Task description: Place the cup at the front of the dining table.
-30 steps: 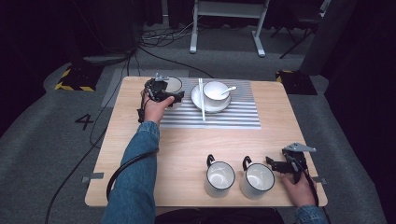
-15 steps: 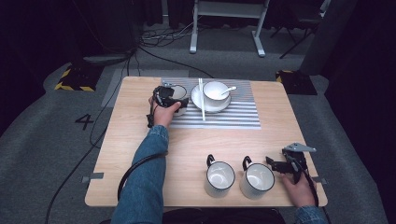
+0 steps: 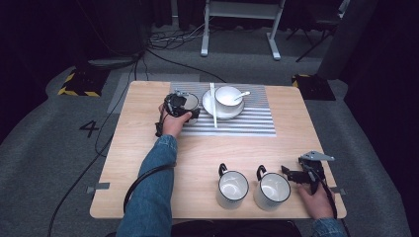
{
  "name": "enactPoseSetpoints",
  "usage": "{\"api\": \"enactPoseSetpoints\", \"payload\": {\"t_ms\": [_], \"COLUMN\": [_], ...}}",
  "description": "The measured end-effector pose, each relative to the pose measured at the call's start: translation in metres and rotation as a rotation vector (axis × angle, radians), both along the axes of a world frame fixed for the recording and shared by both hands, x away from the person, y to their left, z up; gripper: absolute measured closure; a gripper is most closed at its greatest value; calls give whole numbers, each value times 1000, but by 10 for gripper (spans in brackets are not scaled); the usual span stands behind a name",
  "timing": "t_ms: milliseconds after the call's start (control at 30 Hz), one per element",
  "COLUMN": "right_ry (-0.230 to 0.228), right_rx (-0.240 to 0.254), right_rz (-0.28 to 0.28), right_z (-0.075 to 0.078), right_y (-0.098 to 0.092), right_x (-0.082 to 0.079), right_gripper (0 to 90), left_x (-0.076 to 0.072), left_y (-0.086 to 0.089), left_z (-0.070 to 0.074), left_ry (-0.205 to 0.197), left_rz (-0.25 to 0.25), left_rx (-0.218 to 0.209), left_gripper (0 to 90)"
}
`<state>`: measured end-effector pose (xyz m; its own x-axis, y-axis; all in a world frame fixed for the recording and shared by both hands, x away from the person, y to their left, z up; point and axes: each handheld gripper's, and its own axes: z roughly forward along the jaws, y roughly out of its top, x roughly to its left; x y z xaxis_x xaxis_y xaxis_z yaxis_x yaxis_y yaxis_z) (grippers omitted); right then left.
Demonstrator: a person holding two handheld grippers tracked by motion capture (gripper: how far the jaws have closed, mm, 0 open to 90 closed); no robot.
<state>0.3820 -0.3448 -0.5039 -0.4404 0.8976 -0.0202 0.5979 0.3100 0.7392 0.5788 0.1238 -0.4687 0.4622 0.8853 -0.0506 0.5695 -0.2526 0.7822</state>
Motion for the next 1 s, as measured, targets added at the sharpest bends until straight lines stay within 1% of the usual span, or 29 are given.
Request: {"api": "enactPoseSetpoints", "payload": {"t_ms": [33, 67, 200, 267, 333, 367, 400, 433, 467, 500, 533, 567, 600, 633, 667, 767, 800, 833, 867, 900, 933, 967, 1000], "right_ry": [0, 0, 0, 0, 0, 0, 1, -1, 1, -1, 0, 0, 1, 0, -1, 0, 0, -1, 0, -1, 0, 0, 0], "right_rx": [0, -1, 0, 0, 0, 0, 0, -1, 0, -1, 0, 0, 0, 0, -1, 0, 0, 0, 0, -1, -1, 0, -1], "right_rz": [0, 0, 0, 0, 0, 0, -1, 1, -1, 1, 0, 1, -1, 0, 1, 1, 0, 1, 0, 1, 0, -1, 0], "right_z": [0, 0, 0, 0, 0, 0, 0, 0, 0, 0, 0, 0, 0, 0, 0, 0, 0, 0, 0, 0, 0, 0, 0], "right_y": [0, 0, 0, 0, 0, 0, 0, 0, 0, 0, 0, 0, 0, 0, 0, 0, 0, 0, 0, 0, 0, 0, 0], "right_x": [0, 0, 0, 0, 0, 0, 0, 0, 0, 0, 0, 0, 0, 0, 0, 0, 0, 0, 0, 0, 0, 0, 0], "right_gripper": [149, 149, 149, 148, 149, 148, 149, 148, 148, 148, 148, 149, 148, 148, 148, 148, 148, 148, 149, 148, 148, 148, 149], "left_x": [-1, 0, 0, 0, 0, -1, -1, -2, -2, -3, -5, -6, -9, -11, -14, -22, -25, -27, -29, -31, -34, -37, -40], "left_y": [-1, 0, 1, 2, 2, 3, 4, 4, 5, 4, 4, 4, 5, 6, 8, 13, 15, 16, 19, 20, 22, 23, 23], "left_z": [1, 1, 1, 1, 2, 2, 3, 5, 7, 8, 12, 14, 18, 21, 25, 35, 38, 41, 45, 47, 51, 54, 57], "left_ry": [7, -1, 1, 2, 1, -1, 3, -2, 0, 11, 15, 12, -20, -28, -31, -58, -57, -69, -79, -85, -88, -100, -104], "left_rz": [-7, -9, -26, -24, -17, -22, -21, -17, -18, -20, -11, -17, -30, -27, -29, -22, -19, -17, -31, -37, -44, -50, -52], "left_rx": [19, 16, 24, 22, 5, -10, -8, -12, -3, 4, 27, 31, 35, 30, 18, -23, -50, -60, -53, -69, -80, -104, -117], "left_gripper": [23, 23, 22, 22, 19, 15, 11, 4, 0, 0, 0, 0, 20, 22, 21, 40, 56, 79, 108, 179, 199, 149, 121]}}
